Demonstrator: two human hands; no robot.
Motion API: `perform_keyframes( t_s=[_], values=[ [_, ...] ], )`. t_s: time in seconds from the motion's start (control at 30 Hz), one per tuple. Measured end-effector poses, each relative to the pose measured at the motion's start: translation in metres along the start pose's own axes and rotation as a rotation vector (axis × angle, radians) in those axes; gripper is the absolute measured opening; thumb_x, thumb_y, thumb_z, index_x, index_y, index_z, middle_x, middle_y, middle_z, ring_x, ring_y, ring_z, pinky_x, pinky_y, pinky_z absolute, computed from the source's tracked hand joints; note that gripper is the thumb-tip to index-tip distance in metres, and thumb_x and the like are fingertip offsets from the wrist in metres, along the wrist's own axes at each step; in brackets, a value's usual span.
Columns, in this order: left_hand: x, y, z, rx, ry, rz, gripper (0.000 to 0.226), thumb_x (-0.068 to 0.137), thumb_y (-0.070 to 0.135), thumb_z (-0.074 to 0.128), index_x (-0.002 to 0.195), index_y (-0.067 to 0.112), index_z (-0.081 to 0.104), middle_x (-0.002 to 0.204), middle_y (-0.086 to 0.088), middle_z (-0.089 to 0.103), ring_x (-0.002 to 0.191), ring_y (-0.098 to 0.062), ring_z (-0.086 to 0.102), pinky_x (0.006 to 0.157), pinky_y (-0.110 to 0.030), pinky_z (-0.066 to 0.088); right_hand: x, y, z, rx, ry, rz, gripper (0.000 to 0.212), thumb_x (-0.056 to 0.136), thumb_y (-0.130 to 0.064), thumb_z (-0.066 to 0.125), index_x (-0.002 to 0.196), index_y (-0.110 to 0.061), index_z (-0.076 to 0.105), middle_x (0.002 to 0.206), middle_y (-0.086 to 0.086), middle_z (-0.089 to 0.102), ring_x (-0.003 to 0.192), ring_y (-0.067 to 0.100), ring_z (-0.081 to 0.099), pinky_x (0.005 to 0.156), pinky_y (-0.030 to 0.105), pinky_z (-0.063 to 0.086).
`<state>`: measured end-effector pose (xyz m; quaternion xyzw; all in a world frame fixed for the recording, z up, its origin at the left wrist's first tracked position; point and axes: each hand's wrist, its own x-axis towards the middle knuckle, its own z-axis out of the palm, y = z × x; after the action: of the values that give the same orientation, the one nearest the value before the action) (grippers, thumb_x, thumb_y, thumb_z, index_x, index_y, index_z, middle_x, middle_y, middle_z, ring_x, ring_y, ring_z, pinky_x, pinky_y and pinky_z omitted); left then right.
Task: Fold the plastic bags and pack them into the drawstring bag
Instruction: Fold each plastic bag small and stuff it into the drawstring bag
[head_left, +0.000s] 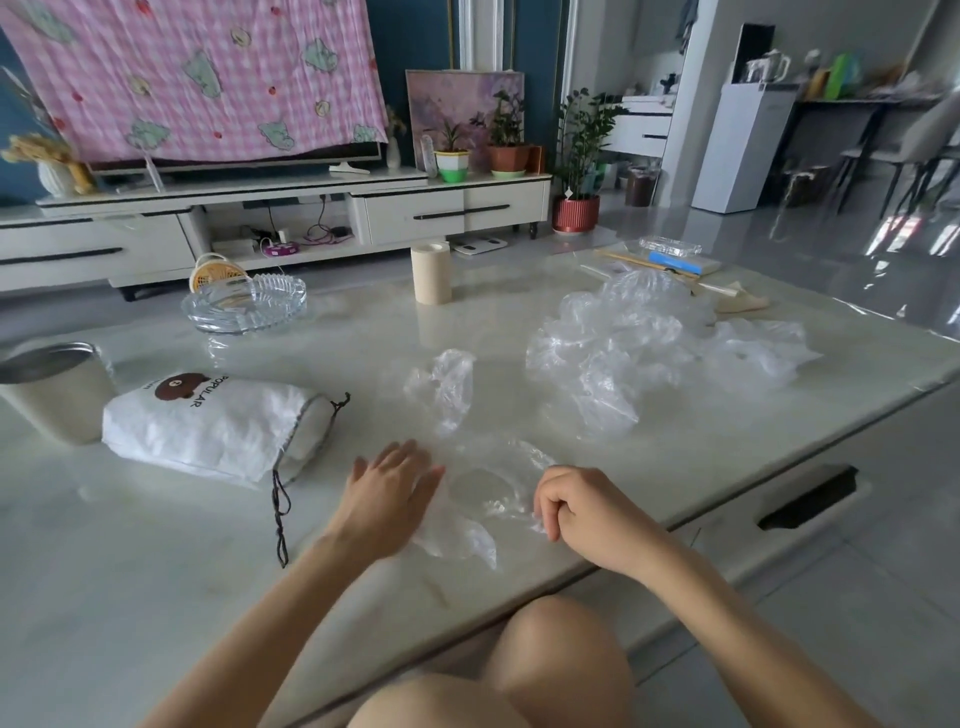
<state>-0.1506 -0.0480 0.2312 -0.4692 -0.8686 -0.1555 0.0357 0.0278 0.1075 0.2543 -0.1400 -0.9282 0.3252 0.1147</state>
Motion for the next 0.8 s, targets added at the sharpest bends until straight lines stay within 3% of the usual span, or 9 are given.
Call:
perform_keyframes(
  t_s=[0.1,0.17,0.2,0.27,0.33,0.4,0.53,0.63,0.8],
  values=[
    [0.016,0.007,-0.008,0.076,0.151,-0.155,0.035,0.095,0.036,0.035,0.100,0.012,0.060,0.108,-0.004,0.059,0.110,-0.026,0.051,0.088,-0.039,0.035,-0.002,0.001,-0.006,-0.010,-0.004,0.010,0.051,0.063,0.018,0.033,0.042,-0.027,0.045,0.086,0.001,0.060,0.083,0.018,0.058,0.076,0.023,0.045],
    [0.014,0.024,-0.006,-0.051,0.339,-0.148,0.024,0.090,0.014,0.041,0.090,0.006,0.064,0.096,-0.011,0.065,0.094,-0.034,0.059,0.078,-0.038,0.042,-0.006,0.000,-0.011,-0.075,0.013,0.017,0.048,0.066,0.018,0.038,0.044,-0.021,0.053,0.097,-0.001,0.061,0.092,0.011,0.052,0.080,0.016,0.038],
    [0.010,0.036,-0.002,-0.138,0.385,-0.083,0.028,0.086,0.013,0.040,0.093,0.005,0.066,0.098,-0.013,0.067,0.094,-0.034,0.060,0.078,-0.038,0.045,-0.007,-0.001,-0.012,-0.111,0.065,0.019,0.044,0.067,0.018,0.039,0.048,-0.016,0.059,0.101,-0.001,0.061,0.097,0.010,0.050,0.082,0.016,0.036],
    [0.000,0.060,0.007,-0.251,0.304,0.043,0.038,0.088,0.017,0.036,0.112,0.005,0.064,0.118,-0.013,0.064,0.116,-0.031,0.055,0.095,-0.038,0.042,-0.005,-0.005,-0.010,-0.103,0.249,0.001,0.041,0.069,0.020,0.038,0.063,-0.009,0.066,0.105,0.003,0.063,0.103,0.014,0.052,0.086,0.016,0.034],
    [-0.007,0.075,0.018,-0.224,0.101,0.052,0.043,0.099,0.021,0.029,0.137,0.008,0.045,0.146,-0.008,0.040,0.141,-0.023,0.026,0.114,-0.034,0.017,0.004,-0.013,0.000,-0.039,0.365,-0.032,0.041,0.072,0.019,0.037,0.083,-0.007,0.067,0.105,0.008,0.064,0.105,0.020,0.056,0.089,0.019,0.038],
    [-0.007,0.072,0.027,-0.089,-0.045,0.023,0.051,0.101,0.030,0.020,0.149,0.015,0.019,0.158,-0.003,0.012,0.146,-0.019,0.000,0.115,-0.034,-0.004,0.020,-0.019,0.016,-0.024,0.305,-0.046,0.042,0.080,0.014,0.038,0.108,-0.007,0.063,0.116,0.009,0.062,0.112,0.021,0.055,0.096,0.022,0.038],
    [-0.014,0.055,0.026,0.054,-0.116,0.047,0.089,0.073,0.061,-0.013,0.149,0.016,-0.008,0.157,-0.001,-0.013,0.143,-0.015,-0.017,0.111,-0.030,-0.016,0.043,-0.009,0.042,-0.266,0.075,-0.011,0.044,0.101,-0.021,0.034,0.144,-0.015,0.032,0.152,0.006,0.030,0.141,0.018,0.023,0.113,0.027,0.012],
    [-0.028,0.030,0.018,0.111,-0.177,0.084,0.126,0.044,0.080,-0.037,0.149,0.017,-0.010,0.148,0.004,-0.024,0.135,-0.007,-0.024,0.107,-0.022,-0.021,0.045,0.001,0.041,-0.477,-0.076,0.069,0.056,0.100,-0.045,0.024,0.150,-0.024,0.012,0.159,-0.003,0.002,0.145,0.012,-0.001,0.116,0.034,-0.004],
    [-0.035,0.013,0.008,0.087,-0.190,0.122,0.121,0.044,0.081,-0.036,0.143,0.013,-0.018,0.145,0.007,-0.026,0.135,-0.007,-0.026,0.106,-0.018,-0.025,0.040,0.010,0.027,-0.474,-0.172,0.074,0.060,0.099,-0.051,0.022,0.150,-0.026,0.005,0.158,-0.003,-0.007,0.145,0.012,-0.009,0.116,0.034,-0.008]
  ],
)
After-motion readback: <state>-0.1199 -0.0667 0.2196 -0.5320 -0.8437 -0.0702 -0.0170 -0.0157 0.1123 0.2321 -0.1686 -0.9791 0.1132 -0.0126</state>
